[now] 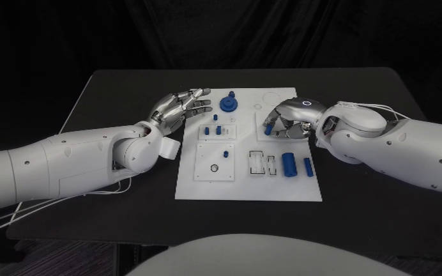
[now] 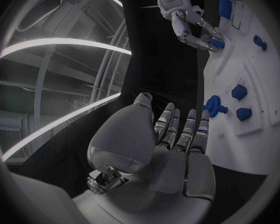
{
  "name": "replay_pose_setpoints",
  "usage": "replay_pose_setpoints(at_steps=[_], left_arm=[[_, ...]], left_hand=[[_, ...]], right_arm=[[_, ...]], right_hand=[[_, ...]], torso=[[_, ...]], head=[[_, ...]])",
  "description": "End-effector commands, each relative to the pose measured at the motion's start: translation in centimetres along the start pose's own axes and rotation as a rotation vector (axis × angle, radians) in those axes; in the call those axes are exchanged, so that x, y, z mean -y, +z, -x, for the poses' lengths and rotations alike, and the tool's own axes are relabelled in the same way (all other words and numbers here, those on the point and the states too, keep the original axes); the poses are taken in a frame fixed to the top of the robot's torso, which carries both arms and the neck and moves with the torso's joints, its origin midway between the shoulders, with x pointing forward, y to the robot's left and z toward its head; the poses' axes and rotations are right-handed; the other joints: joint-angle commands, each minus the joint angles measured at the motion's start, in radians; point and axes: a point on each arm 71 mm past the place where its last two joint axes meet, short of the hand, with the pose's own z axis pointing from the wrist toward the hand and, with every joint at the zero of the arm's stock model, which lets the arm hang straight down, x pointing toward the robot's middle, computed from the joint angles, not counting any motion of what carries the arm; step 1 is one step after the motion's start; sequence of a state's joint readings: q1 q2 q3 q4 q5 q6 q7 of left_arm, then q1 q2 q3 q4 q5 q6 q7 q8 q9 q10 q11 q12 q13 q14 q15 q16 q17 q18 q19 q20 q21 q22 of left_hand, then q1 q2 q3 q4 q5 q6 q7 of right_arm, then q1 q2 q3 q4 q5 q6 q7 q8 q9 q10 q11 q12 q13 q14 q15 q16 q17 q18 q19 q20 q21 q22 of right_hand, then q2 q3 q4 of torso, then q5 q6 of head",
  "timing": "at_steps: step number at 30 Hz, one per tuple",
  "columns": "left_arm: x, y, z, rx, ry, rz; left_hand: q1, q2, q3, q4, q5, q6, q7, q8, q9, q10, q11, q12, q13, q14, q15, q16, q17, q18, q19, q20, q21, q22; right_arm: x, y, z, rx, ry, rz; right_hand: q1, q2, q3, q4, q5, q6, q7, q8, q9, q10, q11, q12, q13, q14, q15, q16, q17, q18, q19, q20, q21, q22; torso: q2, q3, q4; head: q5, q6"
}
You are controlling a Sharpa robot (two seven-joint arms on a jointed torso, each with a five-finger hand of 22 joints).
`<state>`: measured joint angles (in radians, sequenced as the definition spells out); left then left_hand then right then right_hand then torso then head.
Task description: Assemble the parts on the task board
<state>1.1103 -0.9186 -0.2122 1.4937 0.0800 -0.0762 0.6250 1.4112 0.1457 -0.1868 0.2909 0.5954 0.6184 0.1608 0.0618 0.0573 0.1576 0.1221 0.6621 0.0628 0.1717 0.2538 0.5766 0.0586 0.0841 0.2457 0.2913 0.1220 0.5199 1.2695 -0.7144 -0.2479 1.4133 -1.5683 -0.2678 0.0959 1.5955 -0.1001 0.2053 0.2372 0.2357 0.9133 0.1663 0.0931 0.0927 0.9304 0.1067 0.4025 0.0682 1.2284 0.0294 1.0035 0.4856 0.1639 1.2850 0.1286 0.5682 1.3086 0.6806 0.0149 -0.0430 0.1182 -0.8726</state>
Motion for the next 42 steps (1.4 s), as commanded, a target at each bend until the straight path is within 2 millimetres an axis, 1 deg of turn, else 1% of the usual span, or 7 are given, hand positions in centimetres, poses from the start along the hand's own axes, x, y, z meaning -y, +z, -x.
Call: replay_pose_setpoints(at_steps=[1,4,17,23,24,32,42], left_arm=[[0.0,-0.1,-0.1,-0.004,-0.011,-0.007],[-0.1,-0.1,0.0,0.0,-0.009,-0.005],[-0.4,-0.3,0.3,0.013,-0.004,-0.001],[-0.4,-0.4,0.4,0.021,0.001,0.0],[-0.4,-0.4,0.4,0.021,0.002,0.001],[-0.5,-0.2,0.4,0.021,0.002,0.004],[-0.5,-0.2,0.4,0.024,0.003,0.008]], left_hand=[[0.011,0.001,0.005,-0.001,0.004,0.005,0.001,0.007,0.001,0.0,0.008,0.007,0.001,0.0,0.009,0.007,0.001,-0.009,-0.009,0.0,-0.004,-0.009],[0.012,0.0,0.005,0.0,0.006,0.007,0.002,0.007,0.002,0.0,0.009,0.009,0.001,0.001,0.01,0.009,0.001,-0.011,-0.015,0.0,-0.007,-0.017],[0.013,-0.001,0.006,0.0,0.008,0.008,0.003,0.008,0.001,0.0,0.01,0.011,0.001,0.0,0.014,0.013,0.001,-0.014,-0.036,0.0,-0.018,-0.042],[0.012,-0.003,0.006,0.001,0.008,0.01,0.004,0.009,0.002,0.001,0.011,0.016,0.001,0.001,0.019,0.019,0.002,-0.013,-0.056,-0.001,-0.027,-0.061],[0.012,-0.003,0.006,0.001,0.008,0.01,0.004,0.009,0.002,0.001,0.011,0.016,0.001,0.001,0.019,0.019,0.002,-0.013,-0.056,-0.001,-0.027,-0.061],[0.012,-0.002,0.006,0.001,0.009,0.009,0.004,0.009,0.001,0.001,0.011,0.015,0.001,0.0,0.019,0.019,0.002,-0.013,-0.055,-0.001,-0.026,-0.056],[0.012,-0.002,0.006,0.0,0.01,0.008,0.004,0.008,0.001,0.001,0.011,0.015,0.001,0.0,0.019,0.019,0.002,-0.013,-0.052,0.0,-0.024,-0.048]], right_arm=[[-0.2,0.1,-0.1,0.007,0.0,0.011],[-0.3,0.2,-0.1,0.01,0.0,0.015],[-0.6,0.4,0.0,0.019,-0.001,0.021],[-0.6,0.4,0.1,0.042,-0.002,0.02],[-0.6,0.3,0.2,0.05,-0.002,0.02],[-1.1,0.0,0.8,0.104,0.018,0.022],[-1.8,-0.2,3.0,0.145,0.031,0.023]], right_hand=[[0.011,-0.004,0.009,0.001,-0.002,0.012,0.0,0.008,0.003,0.014,-0.002,-0.002,0.004,0.001,-0.01,-0.006,0.002,-0.005,0.0,-0.007,-0.004,0.052],[0.013,-0.006,0.02,0.0,-0.003,0.034,-0.005,0.02,0.012,0.034,-0.008,0.008,0.01,0.002,-0.014,-0.006,0.004,-0.004,0.001,-0.011,-0.003,0.052],[0.0,-0.012,0.032,0.007,-0.039,0.066,-0.009,0.036,0.032,0.035,-0.009,0.014,0.017,0.004,-0.015,-0.007,0.006,-0.005,0.0,-0.013,-0.004,0.052],[0.02,-0.006,0.047,-0.015,-0.037,0.128,-0.02,0.075,0.067,0.053,-0.018,0.036,0.031,0.005,-0.022,-0.009,0.008,-0.004,0.0,-0.018,-0.003,0.052],[0.024,-0.003,0.051,-0.025,-0.04,0.148,-0.027,0.095,0.082,0.057,-0.023,0.046,0.037,0.006,-0.026,-0.009,0.009,-0.005,0.002,-0.022,0.002,0.053],[0.037,0.002,0.072,-0.046,-0.064,0.158,-0.033,0.129,0.114,0.071,-0.033,0.065,0.049,0.013,-0.035,-0.009,0.016,-0.006,0.007,-0.031,0.016,0.056],[0.035,-0.002,0.075,-0.048,-0.066,0.153,-0.034,0.135,0.122,0.071,-0.033,0.067,0.051,0.023,-0.036,-0.001,0.03,-0.008,0.012,-0.033,0.028,0.058]], torso=[[0.0,-0.0001,-0.0001],[0.0,-0.0003,-0.0004],[0.0,-0.0003,-0.0004],[0.0,-0.0005,-0.0003],[0.0,-0.0003,-0.0001],[0.0,0.0,0.0001],[0.0,-0.0004,-0.0005]], head=[[0.002,0.0],[0.008,0.0],[0.006,0.0],[0.009,0.0],[0.009,0.0],[0.011,0.0],[0.015,0.0]])
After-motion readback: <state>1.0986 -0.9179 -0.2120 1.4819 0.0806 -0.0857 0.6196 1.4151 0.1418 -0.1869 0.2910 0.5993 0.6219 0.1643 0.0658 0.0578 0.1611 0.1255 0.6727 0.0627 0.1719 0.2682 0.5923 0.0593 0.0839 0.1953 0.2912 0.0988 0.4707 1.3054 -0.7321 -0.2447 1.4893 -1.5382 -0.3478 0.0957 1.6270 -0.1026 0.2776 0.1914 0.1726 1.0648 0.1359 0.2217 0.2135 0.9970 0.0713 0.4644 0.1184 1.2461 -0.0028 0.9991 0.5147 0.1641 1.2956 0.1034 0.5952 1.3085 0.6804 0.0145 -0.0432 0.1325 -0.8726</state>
